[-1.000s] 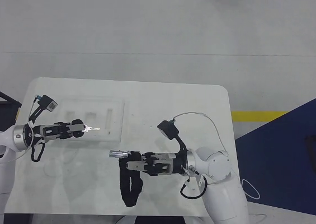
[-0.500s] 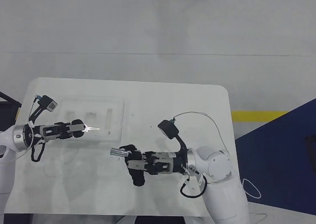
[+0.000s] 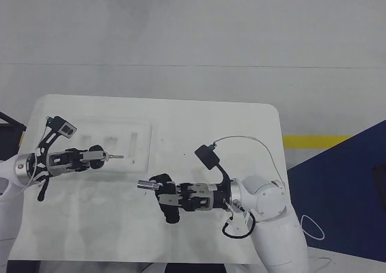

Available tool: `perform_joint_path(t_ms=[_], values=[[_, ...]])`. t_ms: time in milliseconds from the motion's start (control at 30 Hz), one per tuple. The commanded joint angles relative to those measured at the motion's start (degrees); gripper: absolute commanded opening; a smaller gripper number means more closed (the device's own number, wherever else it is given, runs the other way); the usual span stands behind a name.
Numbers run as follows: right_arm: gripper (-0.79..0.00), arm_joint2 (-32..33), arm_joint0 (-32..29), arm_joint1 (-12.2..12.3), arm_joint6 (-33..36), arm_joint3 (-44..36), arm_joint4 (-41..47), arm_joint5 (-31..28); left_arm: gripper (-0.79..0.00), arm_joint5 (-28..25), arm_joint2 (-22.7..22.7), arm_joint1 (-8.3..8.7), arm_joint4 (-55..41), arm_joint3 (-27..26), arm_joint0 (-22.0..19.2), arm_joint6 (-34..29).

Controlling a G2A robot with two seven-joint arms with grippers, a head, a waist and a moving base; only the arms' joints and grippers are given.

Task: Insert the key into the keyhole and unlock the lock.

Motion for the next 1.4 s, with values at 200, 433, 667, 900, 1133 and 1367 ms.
perform_joint_path(t_ms=[200,433,667,900,1133,1367], values=[[-0.785,-0.93,1.47,1.5,0.29,-0.12,3.12,0.32,-0.785,2.42,1.97,1.02,-4.29,-2.85,1.5,0.08],[-0.785,-0.93,1.47,1.5,0.29,-0.12,3.12,0.32,-0.785,2.18,1.93,0.99,-4.51,-3.06,1.52,0.54],[-0.785,-1.49,1.11,2.22,-3.69,-0.11,5.67,0.63,-0.785,-8.51,-0.93,0.58,-11.96,-7.39,7.43,0.08],[-0.785,-3.06,2.02,3.1,-1.93,0.25,7.25,-0.79,-0.785,-10.15,-1.53,1.63,-13.72,-9.7,10.81,0.08],[-0.785,-3.41,1.81,3.28,-3.27,-0.42,4.98,-0.3,-0.785,-9.93,-1.04,1.57,-12.71,-10.88,11.25,1.74],[-0.785,-4.24,1.47,4.14,-6.64,-1.55,2.65,-0.6,-0.785,-9.69,-1.86,1.61,-13.13,-11.55,11.73,1.85]])
